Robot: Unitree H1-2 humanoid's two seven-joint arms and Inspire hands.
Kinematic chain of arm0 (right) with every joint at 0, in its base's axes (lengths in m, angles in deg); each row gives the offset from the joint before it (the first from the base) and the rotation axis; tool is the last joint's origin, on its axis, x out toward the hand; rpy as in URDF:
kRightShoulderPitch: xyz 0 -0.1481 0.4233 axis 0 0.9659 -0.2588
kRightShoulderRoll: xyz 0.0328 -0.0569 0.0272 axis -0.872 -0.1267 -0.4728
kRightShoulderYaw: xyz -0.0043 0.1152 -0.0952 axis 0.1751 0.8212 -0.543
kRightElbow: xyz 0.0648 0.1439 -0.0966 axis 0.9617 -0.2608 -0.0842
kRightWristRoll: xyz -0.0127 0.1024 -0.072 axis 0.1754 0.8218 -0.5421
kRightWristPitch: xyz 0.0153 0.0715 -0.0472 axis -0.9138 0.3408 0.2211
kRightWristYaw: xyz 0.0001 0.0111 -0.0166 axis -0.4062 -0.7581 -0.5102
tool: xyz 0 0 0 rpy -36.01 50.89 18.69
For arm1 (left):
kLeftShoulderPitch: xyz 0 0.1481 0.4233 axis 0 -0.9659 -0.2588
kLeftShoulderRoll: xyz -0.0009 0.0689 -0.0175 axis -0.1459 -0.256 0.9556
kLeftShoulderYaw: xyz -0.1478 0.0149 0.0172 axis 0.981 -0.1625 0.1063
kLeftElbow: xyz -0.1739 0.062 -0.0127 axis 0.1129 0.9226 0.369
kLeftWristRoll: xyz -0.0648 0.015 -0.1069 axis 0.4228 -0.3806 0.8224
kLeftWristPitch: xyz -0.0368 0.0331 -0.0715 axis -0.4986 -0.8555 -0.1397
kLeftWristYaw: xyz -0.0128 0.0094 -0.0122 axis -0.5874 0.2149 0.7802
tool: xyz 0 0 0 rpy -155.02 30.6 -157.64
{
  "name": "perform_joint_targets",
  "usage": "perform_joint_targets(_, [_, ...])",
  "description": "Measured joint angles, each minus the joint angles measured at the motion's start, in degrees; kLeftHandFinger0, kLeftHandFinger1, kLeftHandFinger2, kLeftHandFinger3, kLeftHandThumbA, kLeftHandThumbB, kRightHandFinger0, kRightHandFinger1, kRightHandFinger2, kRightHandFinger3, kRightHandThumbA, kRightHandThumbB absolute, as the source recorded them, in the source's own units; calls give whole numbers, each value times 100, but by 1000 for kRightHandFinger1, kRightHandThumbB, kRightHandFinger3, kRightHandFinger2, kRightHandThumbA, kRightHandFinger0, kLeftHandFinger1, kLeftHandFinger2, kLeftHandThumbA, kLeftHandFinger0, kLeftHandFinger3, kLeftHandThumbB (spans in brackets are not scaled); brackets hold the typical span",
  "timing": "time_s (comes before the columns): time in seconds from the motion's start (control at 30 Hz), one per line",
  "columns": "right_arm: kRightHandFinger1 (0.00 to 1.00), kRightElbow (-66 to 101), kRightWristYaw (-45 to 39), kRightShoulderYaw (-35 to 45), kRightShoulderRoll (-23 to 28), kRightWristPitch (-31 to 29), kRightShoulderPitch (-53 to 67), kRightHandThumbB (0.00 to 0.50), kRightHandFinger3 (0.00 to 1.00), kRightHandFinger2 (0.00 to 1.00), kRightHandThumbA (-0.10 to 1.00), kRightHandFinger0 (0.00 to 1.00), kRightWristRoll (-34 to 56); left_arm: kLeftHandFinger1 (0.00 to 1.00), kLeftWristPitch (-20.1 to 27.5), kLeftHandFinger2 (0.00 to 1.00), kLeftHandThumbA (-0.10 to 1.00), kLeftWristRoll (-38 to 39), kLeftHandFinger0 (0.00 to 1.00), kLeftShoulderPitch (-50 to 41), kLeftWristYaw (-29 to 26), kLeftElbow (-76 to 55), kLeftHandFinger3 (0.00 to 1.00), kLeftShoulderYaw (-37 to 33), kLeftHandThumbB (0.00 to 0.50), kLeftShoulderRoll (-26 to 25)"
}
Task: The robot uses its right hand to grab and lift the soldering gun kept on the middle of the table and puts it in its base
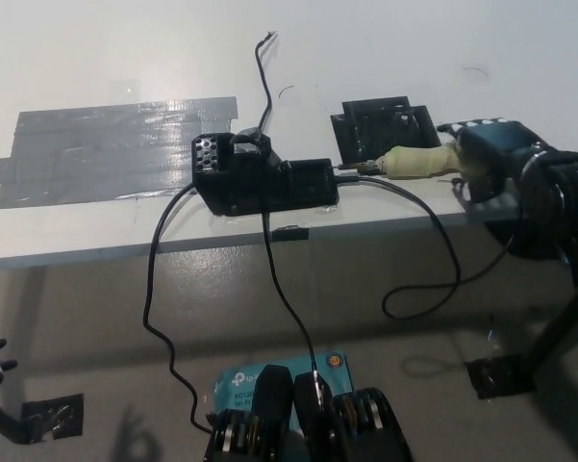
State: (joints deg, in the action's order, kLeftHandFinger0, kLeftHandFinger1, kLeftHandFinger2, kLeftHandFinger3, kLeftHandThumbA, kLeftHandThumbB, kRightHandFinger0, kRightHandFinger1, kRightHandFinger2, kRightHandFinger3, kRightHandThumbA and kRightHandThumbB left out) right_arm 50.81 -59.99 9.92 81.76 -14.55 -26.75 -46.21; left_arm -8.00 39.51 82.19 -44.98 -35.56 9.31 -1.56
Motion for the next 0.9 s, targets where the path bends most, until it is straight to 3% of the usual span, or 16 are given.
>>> perform_joint_targets(0.6, [1000,-466,-176,59,-291,-225,-164,344,1000,1000,539,1000,-280,755,0,849,181,2,722,-78,4,-2,971,-38,29,0])
perform_joint_targets(0.7, [1000,-503,-185,94,-305,-208,-159,330,1000,1000,453,1000,-281,767,0,861,216,2,719,-137,6,-13,971,-43,19,0])
perform_joint_targets(0.83, [1000,-569,-189,157,-305,-201,-138,343,1000,1000,413,1000,-280,747,0,866,237,3,732,-211,7,-12,981,-58,32,1])
perform_joint_targets(0.9, [1000,-616,-190,171,-305,-203,-121,340,1000,1000,410,1000,-281,744,0,862,244,2,713,-226,7,-13,953,-67,11,1])
